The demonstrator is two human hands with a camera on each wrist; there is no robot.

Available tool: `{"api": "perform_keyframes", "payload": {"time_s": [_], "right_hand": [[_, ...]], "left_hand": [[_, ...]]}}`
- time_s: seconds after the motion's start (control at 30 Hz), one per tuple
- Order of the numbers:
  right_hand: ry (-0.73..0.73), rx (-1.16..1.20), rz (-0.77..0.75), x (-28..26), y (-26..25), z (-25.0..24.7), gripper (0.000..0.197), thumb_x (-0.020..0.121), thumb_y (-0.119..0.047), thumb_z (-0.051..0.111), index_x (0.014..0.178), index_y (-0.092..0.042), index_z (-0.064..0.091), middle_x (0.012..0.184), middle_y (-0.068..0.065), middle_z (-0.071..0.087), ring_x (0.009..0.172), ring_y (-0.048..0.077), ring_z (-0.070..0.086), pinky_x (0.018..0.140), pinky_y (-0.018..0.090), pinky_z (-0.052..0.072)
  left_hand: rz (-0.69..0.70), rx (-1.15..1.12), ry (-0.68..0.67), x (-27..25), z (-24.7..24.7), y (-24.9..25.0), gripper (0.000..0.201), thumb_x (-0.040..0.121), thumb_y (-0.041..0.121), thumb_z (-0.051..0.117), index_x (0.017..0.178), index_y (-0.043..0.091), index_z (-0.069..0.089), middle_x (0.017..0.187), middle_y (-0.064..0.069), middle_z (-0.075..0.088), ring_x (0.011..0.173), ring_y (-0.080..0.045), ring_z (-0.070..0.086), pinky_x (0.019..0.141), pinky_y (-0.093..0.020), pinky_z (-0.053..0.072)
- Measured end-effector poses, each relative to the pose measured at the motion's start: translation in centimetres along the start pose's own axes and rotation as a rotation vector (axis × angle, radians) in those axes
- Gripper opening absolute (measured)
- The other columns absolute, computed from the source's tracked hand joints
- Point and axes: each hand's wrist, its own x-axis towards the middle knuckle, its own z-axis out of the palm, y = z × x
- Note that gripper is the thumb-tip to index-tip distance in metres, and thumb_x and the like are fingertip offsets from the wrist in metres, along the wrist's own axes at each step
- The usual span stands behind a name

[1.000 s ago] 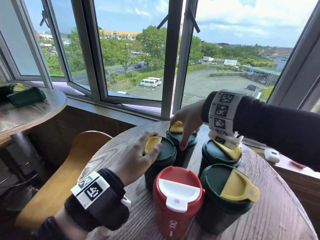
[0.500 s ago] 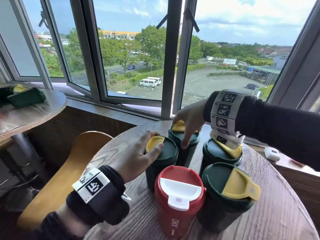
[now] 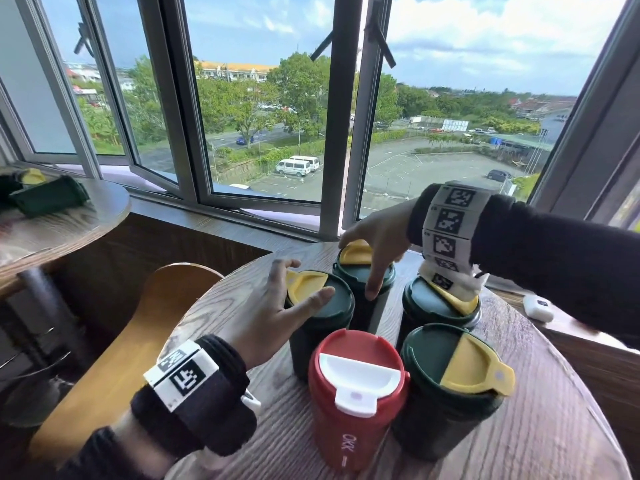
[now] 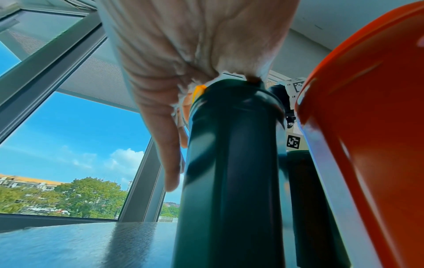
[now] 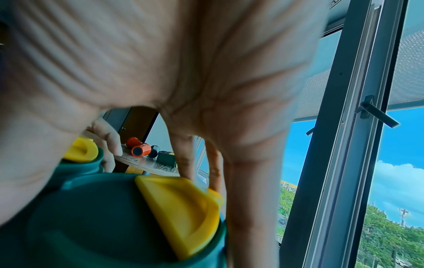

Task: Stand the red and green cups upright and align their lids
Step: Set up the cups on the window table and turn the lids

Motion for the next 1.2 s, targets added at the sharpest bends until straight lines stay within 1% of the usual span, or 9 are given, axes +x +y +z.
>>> {"api": "perform_keyframes", "payload": {"time_s": [0.07,0.13,0.2,0.33,0.53,0.63,0.8,1.0,1.2], "right_hand": [[-0.003,0.021,-0.003,-0.1,0.3,0.0,0.099,0.062,-0.039,0.084,0.144,-0.029,0.03,0.145,0.002,0.035,0.071,0.006,0.051,0.081,0.033,0.056],[0.009,0.05,-0.015,-0.1,0.8,0.0,0.099,0.061,-0.041,0.084,0.143,-0.03,0.03,0.148,0.0,0.032,0.104,0.018,0.057,0.091,0.037,0.052],[0.03,0.074,-0.028,-0.3,1.3,0.1,0.1,0.059,-0.044,0.084,0.143,-0.032,0.03,0.149,-0.001,0.033,0.125,0.023,0.046,0.099,0.041,0.047],[0.113,0.155,-0.049,-1.0,2.8,0.6,0.091,0.061,-0.044,0.083,0.138,-0.033,0.037,0.132,-0.008,0.047,0.115,0.02,0.054,0.098,0.035,0.046],[0.225,0.328,-0.068,-3.7,6.5,1.9,0.082,0.055,-0.057,0.079,0.128,-0.03,0.051,0.128,-0.005,0.056,0.118,0.018,0.054,0.096,0.028,0.043],[0.358,0.343,-0.057,-7.0,7.8,3.1,0.063,0.063,-0.057,0.075,0.119,-0.035,0.057,0.113,-0.013,0.063,0.105,0.011,0.061,0.092,0.028,0.048],[0.557,0.409,-0.06,-12.2,7.9,6.8,0.019,0.084,-0.047,0.058,0.103,-0.043,0.058,0.101,-0.016,0.066,0.091,0.003,0.062,0.091,0.036,0.051],[0.635,0.386,-0.155,-16.5,4.0,11.3,0.058,0.069,-0.081,0.043,0.111,-0.044,0.058,0.098,-0.026,0.058,0.085,-0.009,0.061,0.062,0.014,0.054],[0.636,0.362,-0.143,-16.0,3.0,14.8,0.078,0.058,-0.082,0.056,0.127,-0.045,0.05,0.115,-0.022,0.048,0.103,-0.007,0.05,0.072,0.005,0.049]], "left_hand": [[0.006,-0.011,0.016,-0.1,-0.1,0.0,0.08,0.061,0.081,0.044,0.123,0.03,0.037,0.119,0.002,0.053,0.104,-0.015,0.055,0.091,-0.037,0.047],[0.004,-0.031,0.02,-0.4,-0.3,0.3,0.08,0.061,0.079,0.045,0.124,0.03,0.036,0.123,0.004,0.049,0.11,-0.016,0.053,0.096,-0.042,0.046],[0.005,-0.017,0.012,-0.7,-0.5,0.6,0.081,0.062,0.077,0.044,0.126,0.029,0.037,0.123,0.007,0.047,0.112,-0.015,0.052,0.098,-0.04,0.045],[0.027,0.039,0.006,-1.6,-0.8,0.9,0.081,0.064,0.076,0.041,0.13,0.028,0.037,0.126,0.011,0.045,0.114,-0.009,0.049,0.095,-0.026,0.039],[0.032,0.027,0.01,-3.3,-0.8,0.8,0.082,0.072,0.072,0.046,0.14,0.03,0.028,0.141,0.008,0.039,0.123,-0.004,0.043,0.103,-0.027,0.04],[0.034,0.075,0.035,-4.4,-1.0,1.5,0.073,0.079,0.065,0.048,0.139,0.029,0.028,0.142,0.006,0.036,0.116,0.004,0.035,0.088,-0.005,0.031],[0.029,0.131,0.068,-6.4,-1.8,3.2,0.059,0.079,0.067,0.047,0.127,0.034,0.036,0.126,0.007,0.043,0.1,0.003,0.05,0.07,-0.005,0.037],[0.069,0.145,-0.029,-8.5,-1.6,5.3,0.069,0.054,0.089,0.042,0.098,0.037,0.049,0.09,0.016,0.062,0.081,0.005,0.061,0.069,-0.018,0.053],[0.045,0.216,-0.077,-8.6,0.3,5.9,0.077,0.043,0.086,0.058,0.1,0.038,0.042,0.092,0.024,0.052,0.087,0.01,0.05,0.071,-0.008,0.041]]}}
